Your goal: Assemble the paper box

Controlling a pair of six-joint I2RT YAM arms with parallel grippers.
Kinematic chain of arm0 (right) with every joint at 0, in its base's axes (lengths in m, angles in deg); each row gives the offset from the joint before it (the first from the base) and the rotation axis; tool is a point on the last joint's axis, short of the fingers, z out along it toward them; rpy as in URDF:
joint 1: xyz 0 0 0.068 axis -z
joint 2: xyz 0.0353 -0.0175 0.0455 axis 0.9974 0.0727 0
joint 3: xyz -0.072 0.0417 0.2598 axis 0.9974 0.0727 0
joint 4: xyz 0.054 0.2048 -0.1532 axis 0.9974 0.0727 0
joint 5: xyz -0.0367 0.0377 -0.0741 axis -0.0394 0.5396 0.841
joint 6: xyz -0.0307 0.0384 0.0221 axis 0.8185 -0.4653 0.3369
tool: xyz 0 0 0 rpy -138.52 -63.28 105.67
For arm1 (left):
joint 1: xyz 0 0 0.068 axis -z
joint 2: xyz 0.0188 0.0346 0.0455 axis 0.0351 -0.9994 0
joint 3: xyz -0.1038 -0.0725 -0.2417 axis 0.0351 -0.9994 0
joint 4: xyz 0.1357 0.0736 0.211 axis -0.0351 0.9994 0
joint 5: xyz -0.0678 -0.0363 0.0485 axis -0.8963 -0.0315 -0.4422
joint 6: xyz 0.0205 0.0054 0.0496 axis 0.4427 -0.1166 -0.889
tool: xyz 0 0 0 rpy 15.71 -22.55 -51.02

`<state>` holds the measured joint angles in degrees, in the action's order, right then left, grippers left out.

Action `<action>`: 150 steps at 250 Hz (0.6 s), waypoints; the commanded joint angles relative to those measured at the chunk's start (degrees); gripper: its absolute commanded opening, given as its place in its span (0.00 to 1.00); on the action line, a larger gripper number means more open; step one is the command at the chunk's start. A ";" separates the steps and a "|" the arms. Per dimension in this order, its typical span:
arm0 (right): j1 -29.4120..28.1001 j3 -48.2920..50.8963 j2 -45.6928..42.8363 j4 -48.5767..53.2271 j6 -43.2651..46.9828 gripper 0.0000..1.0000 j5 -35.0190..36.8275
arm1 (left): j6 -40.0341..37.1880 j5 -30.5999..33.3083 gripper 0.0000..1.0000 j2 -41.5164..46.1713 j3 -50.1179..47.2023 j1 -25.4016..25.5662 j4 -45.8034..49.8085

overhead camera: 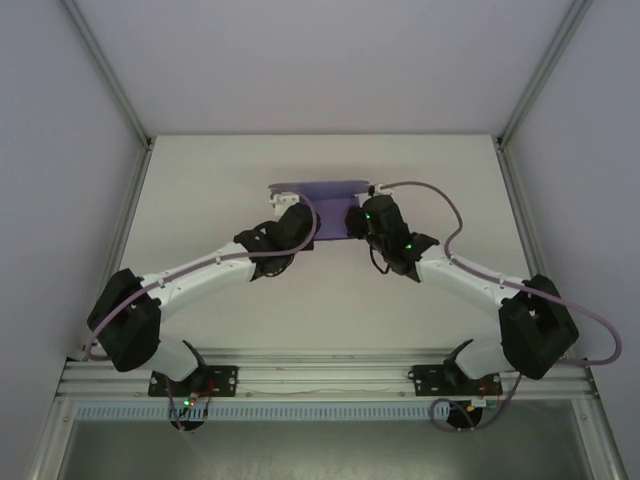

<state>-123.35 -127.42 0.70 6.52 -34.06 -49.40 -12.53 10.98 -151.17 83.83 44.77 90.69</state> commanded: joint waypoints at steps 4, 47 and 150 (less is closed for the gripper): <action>-0.19 -0.54 2.69 10.69 3.62 0.06 11.34 | 0.67 0.83 0.00 -0.27 5.01 1.71 -0.36; -0.68 -1.87 4.95 13.38 4.16 0.00 15.83 | 2.43 1.39 0.00 -1.53 6.74 1.86 1.48; -4.14 -6.25 9.42 17.25 5.21 0.10 22.46 | 3.25 0.75 0.00 -4.35 9.58 2.18 2.67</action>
<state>-128.07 -135.28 7.37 14.95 -33.56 -33.29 -8.25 11.98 -157.75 88.90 44.71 96.02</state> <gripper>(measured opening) 0.117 0.079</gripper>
